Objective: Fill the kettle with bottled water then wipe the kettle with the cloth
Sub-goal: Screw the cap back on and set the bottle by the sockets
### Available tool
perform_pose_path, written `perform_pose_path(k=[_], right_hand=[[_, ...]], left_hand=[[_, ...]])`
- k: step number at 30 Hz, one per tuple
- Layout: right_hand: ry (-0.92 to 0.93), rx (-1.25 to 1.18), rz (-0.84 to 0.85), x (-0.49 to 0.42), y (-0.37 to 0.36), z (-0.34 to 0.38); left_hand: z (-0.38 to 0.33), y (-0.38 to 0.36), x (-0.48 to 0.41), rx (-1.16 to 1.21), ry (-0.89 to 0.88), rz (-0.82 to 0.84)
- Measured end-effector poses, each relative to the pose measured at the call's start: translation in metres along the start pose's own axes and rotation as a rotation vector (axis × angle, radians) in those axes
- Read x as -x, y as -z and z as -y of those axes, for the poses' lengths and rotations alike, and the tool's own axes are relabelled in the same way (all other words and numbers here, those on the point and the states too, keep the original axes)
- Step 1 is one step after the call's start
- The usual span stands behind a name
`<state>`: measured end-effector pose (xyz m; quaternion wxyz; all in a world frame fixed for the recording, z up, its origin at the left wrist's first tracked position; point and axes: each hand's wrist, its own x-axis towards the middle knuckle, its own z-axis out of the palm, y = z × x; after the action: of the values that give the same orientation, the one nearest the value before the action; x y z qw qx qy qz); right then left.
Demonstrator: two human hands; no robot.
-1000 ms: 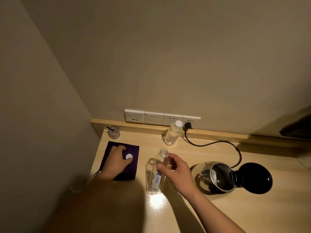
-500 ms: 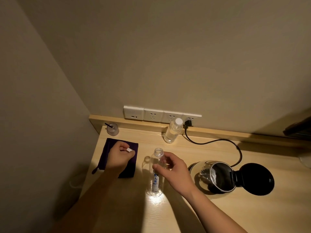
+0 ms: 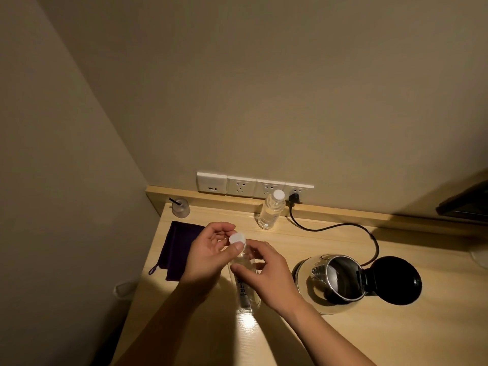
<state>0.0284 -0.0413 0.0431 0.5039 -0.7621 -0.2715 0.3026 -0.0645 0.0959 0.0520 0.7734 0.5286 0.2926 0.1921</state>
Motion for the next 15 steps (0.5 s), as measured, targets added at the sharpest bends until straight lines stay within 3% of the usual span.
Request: perform_pose_path(k=[5, 11, 15], right_hand=[[0.009, -0.066, -0.016, 0.005, -0.001, 0.0], [-0.013, -0.233, 0.074, 0.006, 0.005, 0.001], [0.0, -0.245, 0.064, 0.009, 0.006, 0.007]], left_hand=[[-0.009, 0.0, -0.002, -0.088, -0.031, 0.056], [-0.029, 0.008, -0.015, -0.059, -0.035, 0.277], [-0.042, 0.006, -0.022, -0.301, -0.099, 0.33]])
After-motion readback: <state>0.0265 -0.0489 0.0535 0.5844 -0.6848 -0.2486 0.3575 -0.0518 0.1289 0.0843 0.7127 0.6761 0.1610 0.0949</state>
